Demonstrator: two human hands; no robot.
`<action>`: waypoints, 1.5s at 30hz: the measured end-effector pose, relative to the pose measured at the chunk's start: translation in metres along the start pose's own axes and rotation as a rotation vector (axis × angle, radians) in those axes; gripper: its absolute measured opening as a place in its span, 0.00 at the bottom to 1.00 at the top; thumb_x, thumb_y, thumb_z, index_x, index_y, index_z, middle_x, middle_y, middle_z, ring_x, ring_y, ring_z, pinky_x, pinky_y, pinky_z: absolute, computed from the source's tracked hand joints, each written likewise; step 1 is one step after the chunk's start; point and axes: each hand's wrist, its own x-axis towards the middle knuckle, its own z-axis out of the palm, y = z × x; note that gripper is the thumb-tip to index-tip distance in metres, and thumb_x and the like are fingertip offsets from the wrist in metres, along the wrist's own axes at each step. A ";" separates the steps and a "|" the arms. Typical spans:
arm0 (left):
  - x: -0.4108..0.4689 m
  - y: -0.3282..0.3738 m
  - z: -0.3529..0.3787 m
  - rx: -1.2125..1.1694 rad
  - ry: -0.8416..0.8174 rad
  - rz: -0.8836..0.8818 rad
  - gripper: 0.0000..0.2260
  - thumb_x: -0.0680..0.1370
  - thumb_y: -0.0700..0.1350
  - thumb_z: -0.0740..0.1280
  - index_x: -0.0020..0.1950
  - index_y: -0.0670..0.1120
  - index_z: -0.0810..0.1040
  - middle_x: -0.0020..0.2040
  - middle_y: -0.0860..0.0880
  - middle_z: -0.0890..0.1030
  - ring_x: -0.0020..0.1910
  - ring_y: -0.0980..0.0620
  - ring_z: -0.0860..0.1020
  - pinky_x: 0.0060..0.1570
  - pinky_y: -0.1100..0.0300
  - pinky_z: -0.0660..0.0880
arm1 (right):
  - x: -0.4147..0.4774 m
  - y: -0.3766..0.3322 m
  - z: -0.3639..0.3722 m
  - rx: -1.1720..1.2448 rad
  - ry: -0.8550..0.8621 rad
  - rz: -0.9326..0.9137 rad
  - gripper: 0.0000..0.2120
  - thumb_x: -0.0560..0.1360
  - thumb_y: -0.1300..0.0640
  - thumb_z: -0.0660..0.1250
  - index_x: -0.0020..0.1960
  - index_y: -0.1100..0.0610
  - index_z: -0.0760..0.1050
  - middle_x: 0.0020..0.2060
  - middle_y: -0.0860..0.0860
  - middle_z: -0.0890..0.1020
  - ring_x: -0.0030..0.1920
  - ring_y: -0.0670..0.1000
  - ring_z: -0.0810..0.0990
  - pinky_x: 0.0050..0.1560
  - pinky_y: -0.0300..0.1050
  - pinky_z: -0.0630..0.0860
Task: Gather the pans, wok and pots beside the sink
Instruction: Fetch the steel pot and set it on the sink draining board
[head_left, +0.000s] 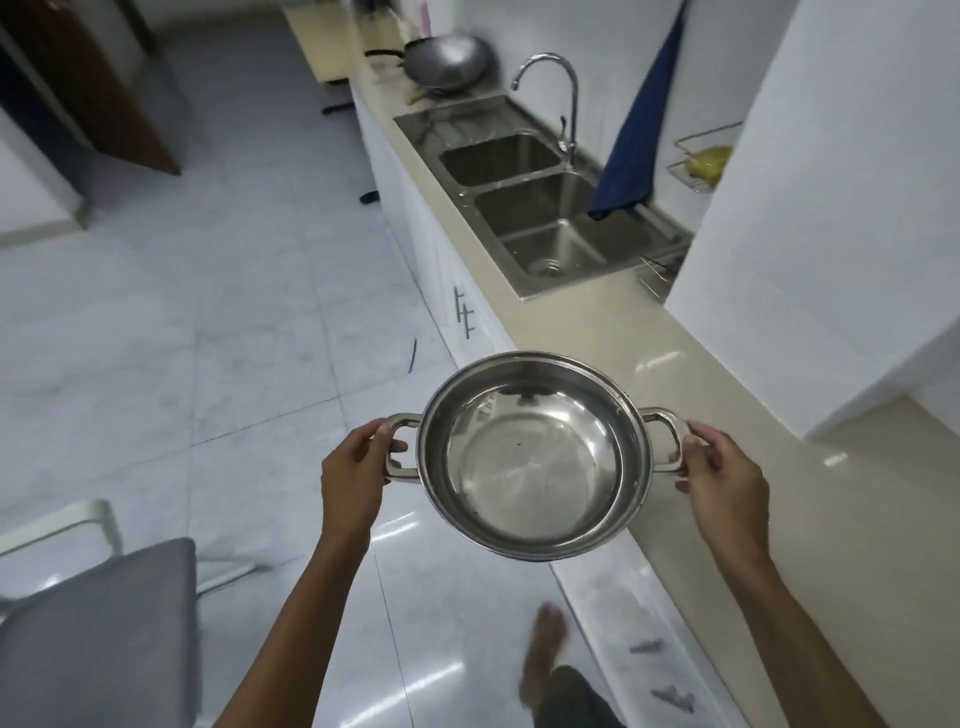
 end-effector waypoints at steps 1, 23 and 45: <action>0.018 0.000 -0.001 -0.006 0.019 -0.008 0.09 0.78 0.59 0.68 0.52 0.58 0.85 0.42 0.52 0.87 0.42 0.56 0.84 0.44 0.53 0.82 | 0.017 -0.006 0.018 0.002 -0.015 -0.010 0.11 0.80 0.50 0.63 0.61 0.46 0.79 0.44 0.44 0.85 0.36 0.45 0.85 0.45 0.50 0.83; 0.501 0.091 0.017 -0.102 0.258 -0.033 0.08 0.79 0.56 0.68 0.53 0.56 0.85 0.42 0.50 0.87 0.39 0.55 0.83 0.40 0.58 0.79 | 0.412 -0.210 0.399 -0.015 -0.218 -0.132 0.14 0.79 0.47 0.63 0.62 0.47 0.79 0.46 0.45 0.85 0.46 0.51 0.85 0.51 0.60 0.83; 1.082 0.180 0.137 0.065 -0.151 0.112 0.10 0.81 0.57 0.65 0.54 0.54 0.83 0.40 0.55 0.87 0.41 0.56 0.84 0.41 0.51 0.80 | 0.760 -0.323 0.691 0.040 0.159 0.009 0.13 0.81 0.54 0.63 0.64 0.51 0.79 0.52 0.54 0.84 0.48 0.55 0.83 0.49 0.52 0.81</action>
